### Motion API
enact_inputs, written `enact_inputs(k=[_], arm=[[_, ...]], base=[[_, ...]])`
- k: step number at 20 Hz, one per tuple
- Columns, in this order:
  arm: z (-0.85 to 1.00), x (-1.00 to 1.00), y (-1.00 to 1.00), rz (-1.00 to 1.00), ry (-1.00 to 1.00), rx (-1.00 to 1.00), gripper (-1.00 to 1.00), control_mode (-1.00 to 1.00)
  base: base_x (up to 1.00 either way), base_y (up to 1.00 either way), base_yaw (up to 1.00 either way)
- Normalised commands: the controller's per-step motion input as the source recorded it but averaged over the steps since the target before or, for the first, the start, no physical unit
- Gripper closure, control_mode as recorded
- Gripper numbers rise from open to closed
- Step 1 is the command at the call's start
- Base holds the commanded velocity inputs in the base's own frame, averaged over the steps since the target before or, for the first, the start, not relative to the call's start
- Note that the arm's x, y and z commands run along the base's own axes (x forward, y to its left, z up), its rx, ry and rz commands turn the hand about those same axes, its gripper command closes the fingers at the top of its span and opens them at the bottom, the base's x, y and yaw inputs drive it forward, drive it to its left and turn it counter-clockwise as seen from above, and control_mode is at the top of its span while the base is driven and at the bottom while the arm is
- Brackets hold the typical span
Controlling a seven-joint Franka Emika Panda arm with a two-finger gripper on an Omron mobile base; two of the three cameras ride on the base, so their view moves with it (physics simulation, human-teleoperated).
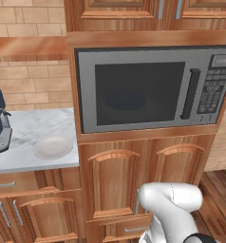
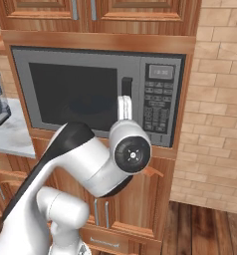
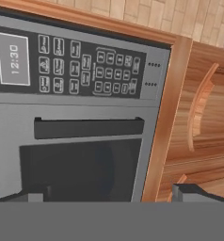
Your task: Pick the eggplant from the counter and place it in the microwave. Then turn on the microwave.
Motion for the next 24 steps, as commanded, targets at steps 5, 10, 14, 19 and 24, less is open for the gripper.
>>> enact_inputs(k=[5, 10, 14, 19, 24], arm=[[-0.07, -0.02, 0.0, 0.04, 0.0, 0.0, -1.0, -1.0], [-0.12, 0.0, 0.0, 0.0, 0.0, 0.0, -1.0, -1.0], [-0.13, 0.0, -0.01, 0.0, 0.0, 0.0, -1.0, -1.0], [-0.14, 0.03, -0.02, 0.0, 0.0, 0.0, -1.0, -1.0], [-0.15, 0.05, -0.14, 0.0, 0.01, 0.02, -1.0, -1.0]], base=[[0.0, 0.0, 0.0], [0.0, 0.0, 0.0], [0.0, 0.0, 0.0], [0.0, 0.0, 0.0], [0.0, 0.0, 0.0]])
